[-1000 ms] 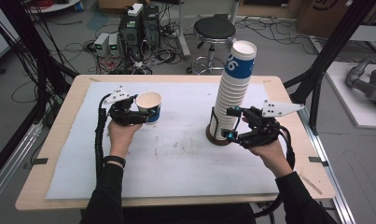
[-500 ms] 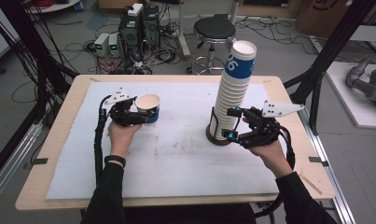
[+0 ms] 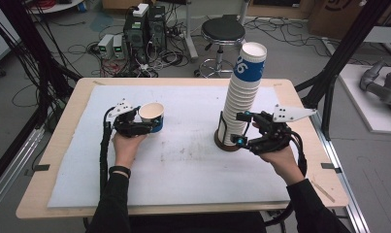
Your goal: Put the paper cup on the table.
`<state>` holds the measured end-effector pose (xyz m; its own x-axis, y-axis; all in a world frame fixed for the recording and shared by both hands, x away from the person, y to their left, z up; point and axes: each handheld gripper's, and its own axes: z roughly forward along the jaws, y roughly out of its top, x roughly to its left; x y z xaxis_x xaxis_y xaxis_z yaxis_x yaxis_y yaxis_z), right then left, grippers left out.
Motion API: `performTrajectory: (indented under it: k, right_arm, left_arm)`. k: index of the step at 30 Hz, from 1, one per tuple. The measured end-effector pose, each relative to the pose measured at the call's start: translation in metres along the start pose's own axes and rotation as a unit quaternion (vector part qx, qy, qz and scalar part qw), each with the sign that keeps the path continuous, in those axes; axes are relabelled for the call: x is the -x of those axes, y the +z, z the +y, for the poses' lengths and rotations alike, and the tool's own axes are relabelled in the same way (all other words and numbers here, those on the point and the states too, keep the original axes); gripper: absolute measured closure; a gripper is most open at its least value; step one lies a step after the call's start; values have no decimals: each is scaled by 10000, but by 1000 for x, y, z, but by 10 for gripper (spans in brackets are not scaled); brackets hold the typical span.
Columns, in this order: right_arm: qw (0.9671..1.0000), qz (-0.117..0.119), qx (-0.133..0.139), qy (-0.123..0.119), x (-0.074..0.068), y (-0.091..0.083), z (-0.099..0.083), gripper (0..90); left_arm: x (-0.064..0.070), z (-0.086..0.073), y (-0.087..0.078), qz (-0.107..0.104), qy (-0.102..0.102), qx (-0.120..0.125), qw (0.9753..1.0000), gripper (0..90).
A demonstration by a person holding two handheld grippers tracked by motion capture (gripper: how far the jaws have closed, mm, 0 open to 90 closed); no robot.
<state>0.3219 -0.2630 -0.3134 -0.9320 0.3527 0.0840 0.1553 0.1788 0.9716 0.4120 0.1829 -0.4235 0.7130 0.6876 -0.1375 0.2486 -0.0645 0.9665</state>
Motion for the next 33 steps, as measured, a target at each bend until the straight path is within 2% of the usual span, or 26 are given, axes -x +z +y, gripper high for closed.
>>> performTrajectory:
  k: [3,4,10,21,29,33]
  right_arm:
    - [10000,0,-2,5,0,0,0,197]
    - [10000,-2,-2,17,0,0,0,197]
    - [10000,4,-2,8,0,0,0,197]
    - [10000,-4,8,3,0,0,0,197]
    - [10000,-8,10,-2,0,0,0,197]
    - [10000,-11,19,-3,0,0,0,197]
  left_arm:
    - [-2,-4,1,56,-69,-45,10000,229]
    - [-3,-8,1,147,-63,-20,9999,229]
    - [-3,-14,3,302,77,42,9995,229]
    - [-7,-20,3,295,37,-45,9995,214]
    - [-8,-20,2,297,-13,-113,9995,168]
    - [-7,-21,3,276,-43,-275,9992,156]
